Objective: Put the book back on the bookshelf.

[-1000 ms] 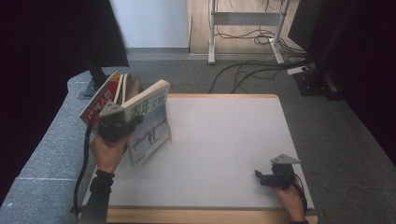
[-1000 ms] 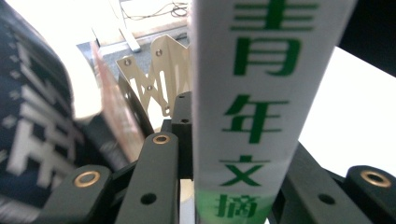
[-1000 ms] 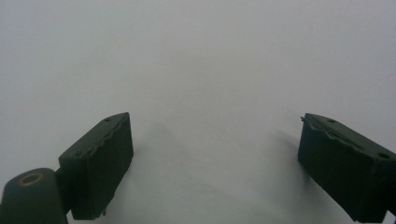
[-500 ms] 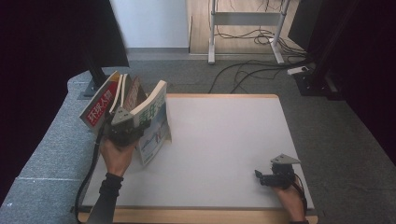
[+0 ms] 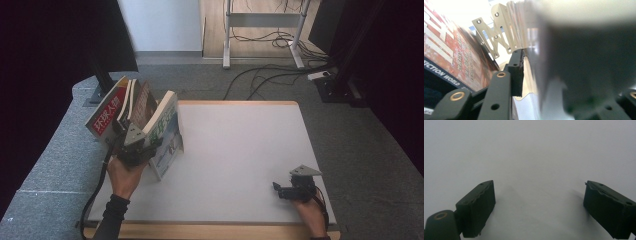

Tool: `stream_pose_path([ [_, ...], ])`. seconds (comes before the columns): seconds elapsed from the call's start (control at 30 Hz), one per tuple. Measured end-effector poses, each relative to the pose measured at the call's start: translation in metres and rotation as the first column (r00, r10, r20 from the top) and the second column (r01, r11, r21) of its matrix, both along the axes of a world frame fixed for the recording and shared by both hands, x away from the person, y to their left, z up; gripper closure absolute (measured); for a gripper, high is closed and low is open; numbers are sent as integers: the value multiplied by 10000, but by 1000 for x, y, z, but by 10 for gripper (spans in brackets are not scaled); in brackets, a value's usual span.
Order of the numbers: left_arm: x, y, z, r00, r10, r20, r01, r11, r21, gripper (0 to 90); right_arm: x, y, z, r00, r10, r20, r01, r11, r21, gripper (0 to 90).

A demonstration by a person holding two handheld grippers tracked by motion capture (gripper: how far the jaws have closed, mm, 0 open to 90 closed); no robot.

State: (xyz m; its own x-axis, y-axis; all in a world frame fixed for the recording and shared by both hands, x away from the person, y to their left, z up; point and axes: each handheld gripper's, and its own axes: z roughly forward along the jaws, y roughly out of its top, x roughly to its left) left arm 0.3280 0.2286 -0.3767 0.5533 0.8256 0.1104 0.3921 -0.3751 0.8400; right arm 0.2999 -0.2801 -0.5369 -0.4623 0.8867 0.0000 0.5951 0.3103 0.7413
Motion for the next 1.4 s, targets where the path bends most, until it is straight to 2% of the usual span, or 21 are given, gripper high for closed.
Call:
stream_pose_path([
  [0.2,-11,4,-7,9994,-243,-243,243,9997,6,553,0,0,0,10000,2,0,-2,10000,3,99],
  [0.3,-16,8,-14,9982,-395,-445,398,9992,47,545,0,0,0,10000,5,1,-5,10000,2,99],
  [0.37,-20,12,-21,9975,-413,-580,416,9991,42,559,0,0,0,10000,1,6,-1,10000,-3,99],
  [0.57,-25,22,-50,9901,-453,-1327,460,9989,28,636,0,0,0,10000,1,2,-1,10000,0,100],
  [0.67,-25,21,-58,9909,-398,-1283,374,9991,-212,685,0,0,0,10000,2,2,-2,10000,0,100],
  [0.73,-24,17,-58,9917,-401,-1223,383,9991,-176,692,0,0,0,10000,3,2,-3,10000,-1,100],
  [0.77,-24,14,-57,9930,-310,-1137,309,9995,-29,696,0,0,0,10000,1,3,-1,10000,-1,100],
  [0.9,-15,2,-56,9957,52,-929,-26,9996,276,708,0,0,0,10000,7,9,-7,10000,-2,101],
  [1.13,10,-11,-57,9953,497,-831,-476,9985,267,706,0,0,0,10000,12,1,-12,10000,7,101],
  [1.23,20,-17,-59,9950,667,-742,-660,9977,120,705,0,0,0,10000,11,-2,-11,10000,11,101],
  [1.3,25,-20,-59,9949,736,-691,-732,9973,80,704,0,0,0,10000,10,-1,-10,10000,10,101],
  [1.37,29,-23,-59,9955,530,-782,-539,9985,-92,689,0,0,0,10000,10,-2,-10,10000,11,101],
  [1.4,29,-25,-59,9965,400,-735,-402,9992,-20,678,0,0,0,10000,13,0,-13,10000,11,101],
])
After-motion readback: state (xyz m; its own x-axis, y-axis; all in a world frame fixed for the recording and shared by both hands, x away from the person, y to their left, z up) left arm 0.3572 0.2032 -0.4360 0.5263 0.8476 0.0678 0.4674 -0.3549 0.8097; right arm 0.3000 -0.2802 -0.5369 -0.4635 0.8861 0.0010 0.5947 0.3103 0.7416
